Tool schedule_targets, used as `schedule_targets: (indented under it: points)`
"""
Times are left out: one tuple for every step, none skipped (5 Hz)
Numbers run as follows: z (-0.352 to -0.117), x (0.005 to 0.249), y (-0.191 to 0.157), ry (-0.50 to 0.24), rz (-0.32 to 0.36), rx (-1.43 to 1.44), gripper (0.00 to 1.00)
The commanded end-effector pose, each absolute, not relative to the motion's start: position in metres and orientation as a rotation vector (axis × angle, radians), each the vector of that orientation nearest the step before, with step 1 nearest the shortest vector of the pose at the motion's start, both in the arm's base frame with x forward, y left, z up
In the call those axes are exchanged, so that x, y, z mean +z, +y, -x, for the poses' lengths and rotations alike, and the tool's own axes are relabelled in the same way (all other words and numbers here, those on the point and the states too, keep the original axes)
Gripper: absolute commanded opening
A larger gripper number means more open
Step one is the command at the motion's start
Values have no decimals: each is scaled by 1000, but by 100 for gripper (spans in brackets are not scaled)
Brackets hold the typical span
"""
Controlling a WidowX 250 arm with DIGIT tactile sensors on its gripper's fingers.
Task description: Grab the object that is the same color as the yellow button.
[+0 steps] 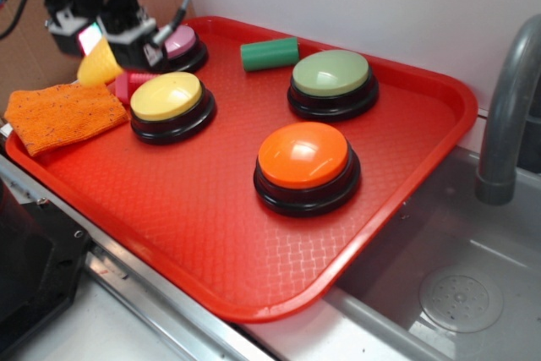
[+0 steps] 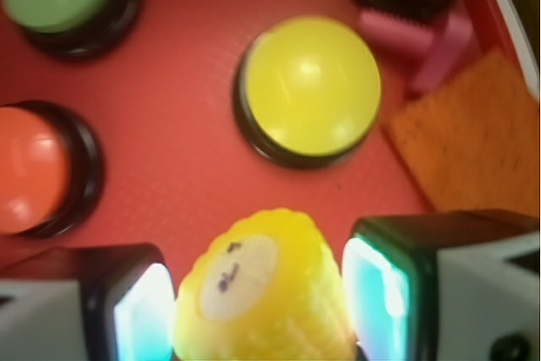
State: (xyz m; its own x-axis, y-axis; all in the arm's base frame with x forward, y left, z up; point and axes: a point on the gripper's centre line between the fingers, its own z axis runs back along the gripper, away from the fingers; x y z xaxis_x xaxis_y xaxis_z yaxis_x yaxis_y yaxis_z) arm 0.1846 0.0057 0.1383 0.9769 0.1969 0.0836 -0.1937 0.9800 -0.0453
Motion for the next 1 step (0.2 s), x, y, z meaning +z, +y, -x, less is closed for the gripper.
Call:
schedule_targets:
  points:
    - [-197, 158, 10, -128, 25, 134, 6]
